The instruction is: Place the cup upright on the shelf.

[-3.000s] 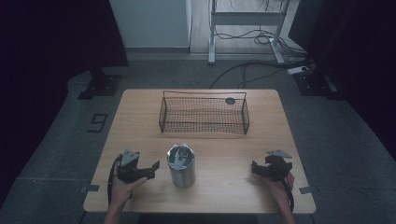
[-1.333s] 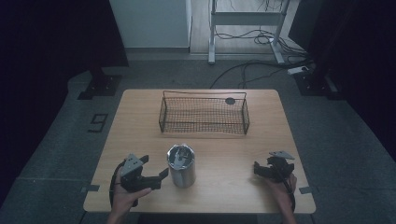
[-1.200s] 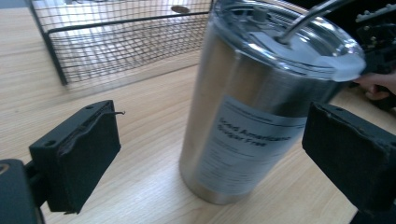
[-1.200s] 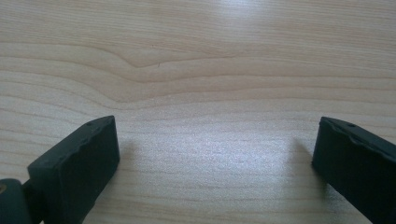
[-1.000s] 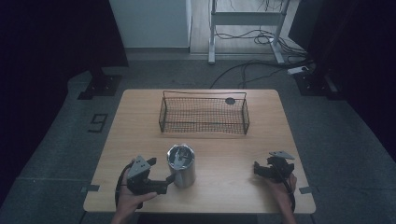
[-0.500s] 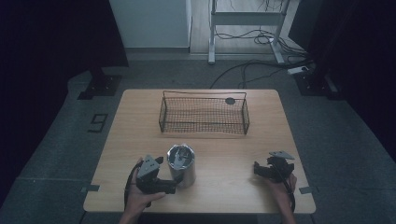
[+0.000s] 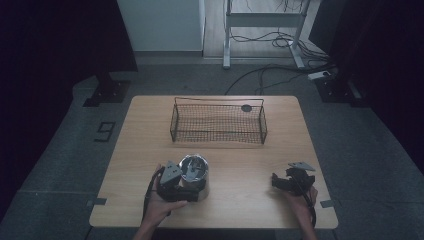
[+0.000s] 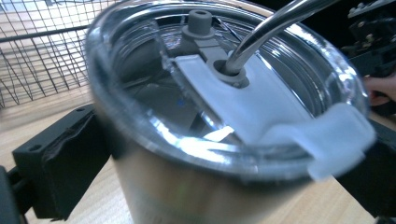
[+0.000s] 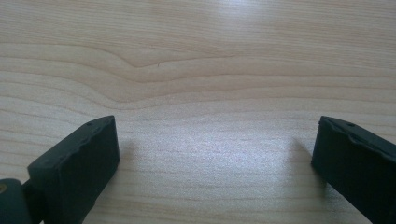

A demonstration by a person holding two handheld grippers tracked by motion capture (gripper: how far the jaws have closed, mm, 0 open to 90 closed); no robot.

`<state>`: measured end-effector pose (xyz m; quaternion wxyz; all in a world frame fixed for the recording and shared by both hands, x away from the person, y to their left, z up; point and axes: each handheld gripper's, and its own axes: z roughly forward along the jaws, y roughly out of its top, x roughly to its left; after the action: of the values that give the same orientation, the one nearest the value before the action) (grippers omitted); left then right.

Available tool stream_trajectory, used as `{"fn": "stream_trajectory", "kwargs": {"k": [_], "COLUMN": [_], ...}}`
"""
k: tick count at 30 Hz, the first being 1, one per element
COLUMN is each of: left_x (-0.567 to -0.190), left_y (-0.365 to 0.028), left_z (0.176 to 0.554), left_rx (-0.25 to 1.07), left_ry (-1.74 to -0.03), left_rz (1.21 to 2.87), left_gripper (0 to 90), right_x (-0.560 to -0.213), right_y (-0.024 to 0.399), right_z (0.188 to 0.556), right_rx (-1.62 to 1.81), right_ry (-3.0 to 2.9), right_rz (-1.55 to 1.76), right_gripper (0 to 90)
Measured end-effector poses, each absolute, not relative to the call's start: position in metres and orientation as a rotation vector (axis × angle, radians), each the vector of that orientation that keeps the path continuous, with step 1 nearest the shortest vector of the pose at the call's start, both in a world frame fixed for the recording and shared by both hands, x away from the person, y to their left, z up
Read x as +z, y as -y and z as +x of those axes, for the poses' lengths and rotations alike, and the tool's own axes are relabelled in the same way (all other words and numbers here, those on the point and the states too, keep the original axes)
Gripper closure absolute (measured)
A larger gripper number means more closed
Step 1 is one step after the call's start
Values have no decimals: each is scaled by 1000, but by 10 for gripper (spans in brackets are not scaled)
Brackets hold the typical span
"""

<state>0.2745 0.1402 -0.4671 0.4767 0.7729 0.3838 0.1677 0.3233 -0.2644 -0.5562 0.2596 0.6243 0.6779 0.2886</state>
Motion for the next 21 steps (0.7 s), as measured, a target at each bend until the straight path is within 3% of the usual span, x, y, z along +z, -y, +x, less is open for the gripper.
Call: {"fn": "stream_trajectory", "kwargs": {"k": [21], "left_x": [-477], "left_y": [-128], "left_z": [283], "left_rx": [485], "left_ry": [-917], "left_rz": [1898], "left_gripper": [28], "right_x": [-556], "right_y": [264], "right_z": [323], "right_rx": [782], "right_ry": [-1836], "right_rz": [1692], "right_gripper": [5]}}
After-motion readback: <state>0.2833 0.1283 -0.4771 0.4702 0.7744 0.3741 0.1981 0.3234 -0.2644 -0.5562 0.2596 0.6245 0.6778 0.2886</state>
